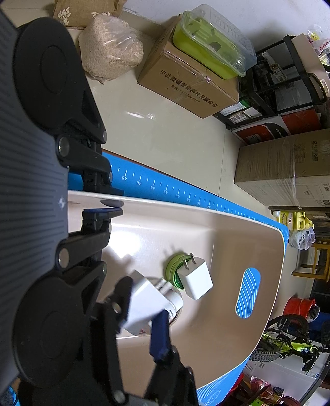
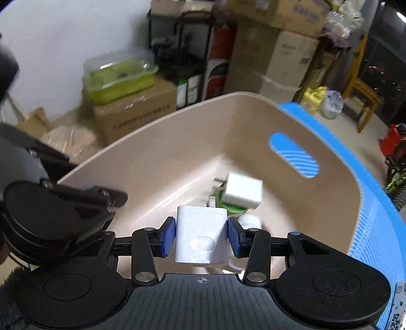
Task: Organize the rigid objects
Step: 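Carry the second charger into the basket and release it beside the tape roll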
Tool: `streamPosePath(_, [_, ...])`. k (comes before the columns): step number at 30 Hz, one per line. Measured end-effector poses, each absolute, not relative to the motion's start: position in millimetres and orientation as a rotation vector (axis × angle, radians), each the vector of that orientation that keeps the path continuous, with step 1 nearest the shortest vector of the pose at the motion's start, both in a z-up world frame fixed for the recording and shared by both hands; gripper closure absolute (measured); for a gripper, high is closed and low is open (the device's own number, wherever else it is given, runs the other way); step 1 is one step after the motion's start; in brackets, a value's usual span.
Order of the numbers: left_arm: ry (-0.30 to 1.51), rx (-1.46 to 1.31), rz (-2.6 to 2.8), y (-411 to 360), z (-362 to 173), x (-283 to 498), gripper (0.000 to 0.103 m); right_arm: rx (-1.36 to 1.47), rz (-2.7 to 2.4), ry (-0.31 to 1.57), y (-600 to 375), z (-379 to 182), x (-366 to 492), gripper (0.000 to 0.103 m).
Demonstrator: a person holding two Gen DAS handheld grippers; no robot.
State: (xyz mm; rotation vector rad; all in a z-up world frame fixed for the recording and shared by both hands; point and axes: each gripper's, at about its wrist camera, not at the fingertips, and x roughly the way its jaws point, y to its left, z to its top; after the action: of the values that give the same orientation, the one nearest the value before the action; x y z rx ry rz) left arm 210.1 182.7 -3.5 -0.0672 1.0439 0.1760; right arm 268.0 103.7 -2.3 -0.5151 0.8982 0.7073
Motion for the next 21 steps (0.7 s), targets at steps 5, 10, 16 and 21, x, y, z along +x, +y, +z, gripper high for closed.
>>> streamPosePath(5, [1.044, -0.067, 0.176, 182, -4, 210, 0.094, -0.551, 0.731, 0.962, 110, -14, 273, 0.053])
streamPosePath(10, [1.046, -0.065, 0.175, 183, -4, 210, 0.094, -0.570, 0.732, 1.026, 114, -25, 278, 0.053])
streamPosePath(16, [1.047, -0.064, 0.176, 183, -4, 210, 0.094, -0.586, 0.705, 1.103, 120, -36, 286, 0.053])
streamPosePath(21, [1.047, -0.064, 0.176, 184, -4, 209, 0.094, -0.615, 0.700, 1.100, 124, -36, 284, 0.053])
